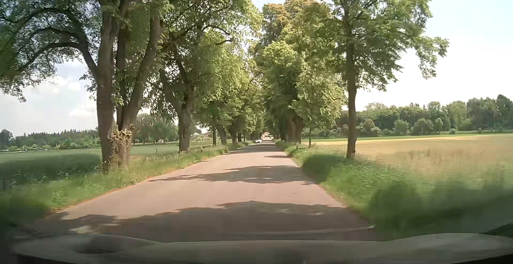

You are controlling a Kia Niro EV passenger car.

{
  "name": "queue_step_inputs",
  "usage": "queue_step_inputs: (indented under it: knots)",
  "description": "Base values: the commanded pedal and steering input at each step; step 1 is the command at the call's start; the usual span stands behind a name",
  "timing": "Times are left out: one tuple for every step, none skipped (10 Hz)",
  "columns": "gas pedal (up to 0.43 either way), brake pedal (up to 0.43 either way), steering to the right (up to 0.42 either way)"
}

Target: Follow the waypoints while adhering to traffic rules and regulations

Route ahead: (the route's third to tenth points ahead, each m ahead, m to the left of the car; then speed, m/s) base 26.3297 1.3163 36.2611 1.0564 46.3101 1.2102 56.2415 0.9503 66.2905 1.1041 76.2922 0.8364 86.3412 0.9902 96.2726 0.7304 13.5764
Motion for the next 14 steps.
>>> queue_step_inputs:
  knots:
    - [0.157, 0.0, -0.004]
    - [0.157, 0.0, -0.004]
    - [0.157, 0.0, -0.004]
    - [0.157, 0.0, -0.004]
    - [0.157, 0.0, -0.004]
    - [0.157, 0.0, -0.004]
    - [0.15, 0.0, -0.005]
    - [0.138, 0.0, -0.008]
    - [0.138, 0.0, -0.008]
    - [0.138, 0.0, -0.006]
    - [0.138, 0.0, -0.006]
    - [0.138, 0.0, -0.006]
    - [0.138, 0.0, -0.006]
    - [0.138, 0.0, -0.004]
